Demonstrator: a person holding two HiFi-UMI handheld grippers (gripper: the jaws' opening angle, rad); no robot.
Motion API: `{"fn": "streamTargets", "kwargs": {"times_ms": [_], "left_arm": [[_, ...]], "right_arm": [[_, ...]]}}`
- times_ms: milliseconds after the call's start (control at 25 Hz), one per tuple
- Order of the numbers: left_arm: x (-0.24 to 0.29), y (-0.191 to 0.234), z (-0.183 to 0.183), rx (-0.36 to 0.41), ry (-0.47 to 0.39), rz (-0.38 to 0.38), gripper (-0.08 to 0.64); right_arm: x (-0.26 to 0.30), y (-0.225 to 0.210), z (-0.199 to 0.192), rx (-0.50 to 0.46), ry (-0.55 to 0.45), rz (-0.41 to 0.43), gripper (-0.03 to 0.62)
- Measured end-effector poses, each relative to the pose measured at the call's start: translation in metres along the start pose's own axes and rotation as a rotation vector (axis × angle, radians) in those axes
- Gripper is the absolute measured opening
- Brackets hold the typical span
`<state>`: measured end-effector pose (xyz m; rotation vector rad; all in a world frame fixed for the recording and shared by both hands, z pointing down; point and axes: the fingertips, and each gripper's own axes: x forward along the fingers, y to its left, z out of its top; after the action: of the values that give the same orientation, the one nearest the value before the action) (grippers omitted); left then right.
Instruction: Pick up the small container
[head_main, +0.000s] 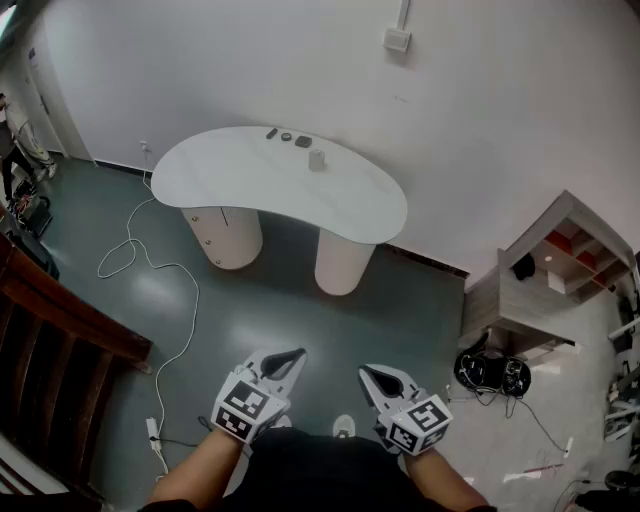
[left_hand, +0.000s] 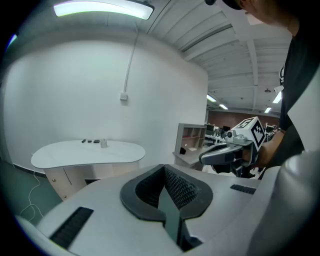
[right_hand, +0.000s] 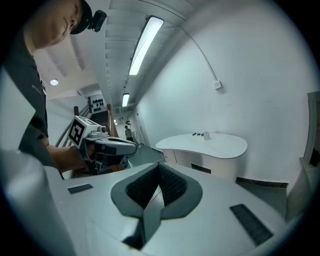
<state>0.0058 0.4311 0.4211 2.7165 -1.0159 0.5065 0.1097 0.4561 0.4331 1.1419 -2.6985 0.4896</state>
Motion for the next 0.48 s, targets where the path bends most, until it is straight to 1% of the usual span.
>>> {"fn": "streamTargets", "kwargs": {"times_ms": [320, 480], "left_arm": [[-0.0078, 0.0108, -0.0027, -0.001, 0.003, 0.042, 0.015], [-0.007, 0.0085, -0.0029, 0.014, 0.003, 0.042, 0.015]], "right_arm": [[0.004, 0.0064, -0.0012, -0.006, -0.001, 0.014, -0.005], [0.0038, 0.005, -0.0011, 0.001, -0.011, 0.016, -0.005]]}}
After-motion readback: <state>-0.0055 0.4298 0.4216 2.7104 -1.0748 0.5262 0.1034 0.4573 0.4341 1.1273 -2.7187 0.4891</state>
